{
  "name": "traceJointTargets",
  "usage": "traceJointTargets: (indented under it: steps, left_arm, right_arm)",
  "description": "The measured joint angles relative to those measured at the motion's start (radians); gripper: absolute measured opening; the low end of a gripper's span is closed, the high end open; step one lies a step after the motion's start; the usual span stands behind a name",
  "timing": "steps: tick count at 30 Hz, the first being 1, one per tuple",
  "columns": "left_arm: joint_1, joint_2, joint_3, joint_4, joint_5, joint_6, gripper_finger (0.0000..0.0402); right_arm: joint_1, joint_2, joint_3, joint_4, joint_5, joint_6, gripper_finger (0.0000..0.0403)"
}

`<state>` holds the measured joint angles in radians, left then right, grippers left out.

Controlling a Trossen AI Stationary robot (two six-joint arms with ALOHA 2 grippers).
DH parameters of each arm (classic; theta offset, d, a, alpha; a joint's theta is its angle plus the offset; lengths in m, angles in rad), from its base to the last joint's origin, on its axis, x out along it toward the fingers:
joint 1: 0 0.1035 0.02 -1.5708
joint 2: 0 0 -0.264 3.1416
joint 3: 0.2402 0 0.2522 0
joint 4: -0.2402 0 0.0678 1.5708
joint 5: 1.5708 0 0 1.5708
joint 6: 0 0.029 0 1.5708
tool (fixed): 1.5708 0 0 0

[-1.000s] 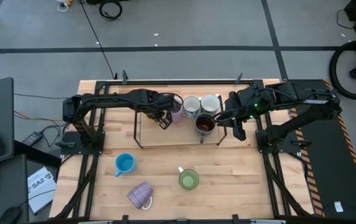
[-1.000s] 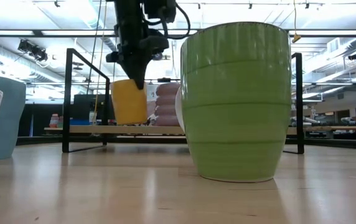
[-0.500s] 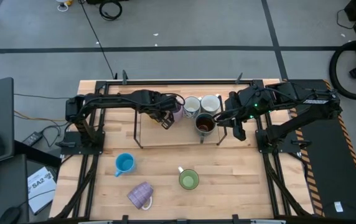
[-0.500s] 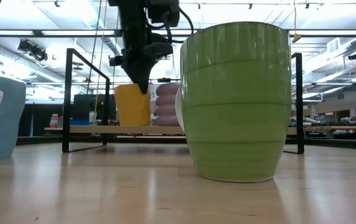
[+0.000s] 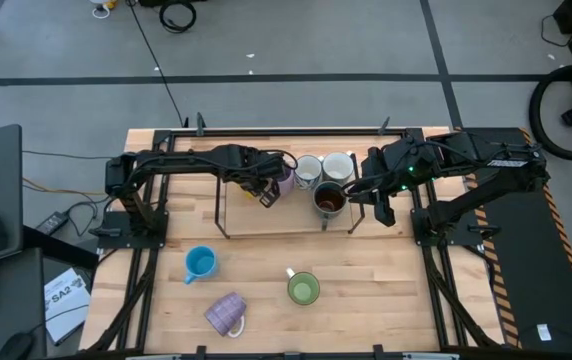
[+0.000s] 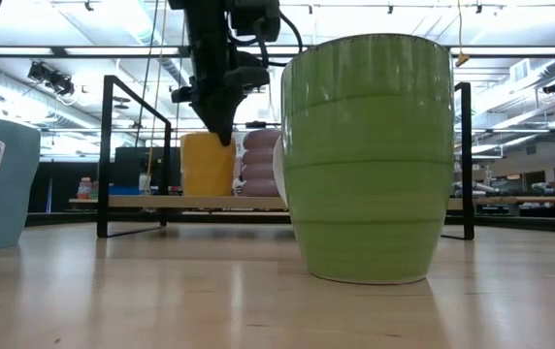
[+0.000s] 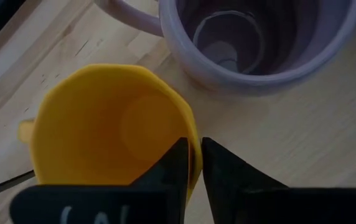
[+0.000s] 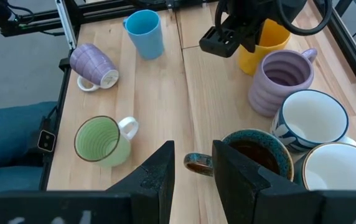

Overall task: Place coffee mugs
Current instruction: Put the yellow mug on the shelf, then put the blue mug on the shelf

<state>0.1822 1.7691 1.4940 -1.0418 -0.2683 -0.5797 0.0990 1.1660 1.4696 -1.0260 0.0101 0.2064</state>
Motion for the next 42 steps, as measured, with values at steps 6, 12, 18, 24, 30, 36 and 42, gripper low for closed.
traceJointTargets:
  steps: [6, 12, 18, 24, 30, 36, 42]
  left_arm:
    - [0.0, 0.0, 0.0, -0.001, -0.001, 0.0, 0.0077]
    - [0.0, 0.0, 0.0, 0.0, -0.001, -0.001, 0.013]
    - [0.0, 0.0, 0.0, 0.011, 0.002, 0.023, 0.0171]
    - [-0.001, -0.004, 0.001, 0.012, 0.055, 0.035, 0.0176]
    - [-0.006, -0.005, 0.001, 0.012, 0.097, 0.036, 0.0176]
    - [-0.008, -0.037, 0.001, 0.021, 0.097, 0.041, 0.0176]
    - [-0.012, -0.105, 0.001, 0.022, 0.098, 0.041, 0.0176]
  right_arm:
    - [0.0, 0.0, 0.0, 0.0, 0.0, 0.0, 0.0113]
    - [0.0, 0.0, 0.0, 0.0, 0.0, 0.0, 0.0113]
    - [0.0, 0.0, 0.0, 0.0, 0.0, 0.0, 0.0113]
    - [0.0, 0.0, 0.0, 0.0, 0.0, 0.0, 0.0113]
    - [0.0, 0.0, 0.0, 0.0, 0.0, 0.0, 0.0113]
    - [0.0, 0.0, 0.0, -0.001, 0.0, 0.0, 0.0113]
    - [0.0, 0.0, 0.0, -0.001, 0.0, 0.0, 0.0113]
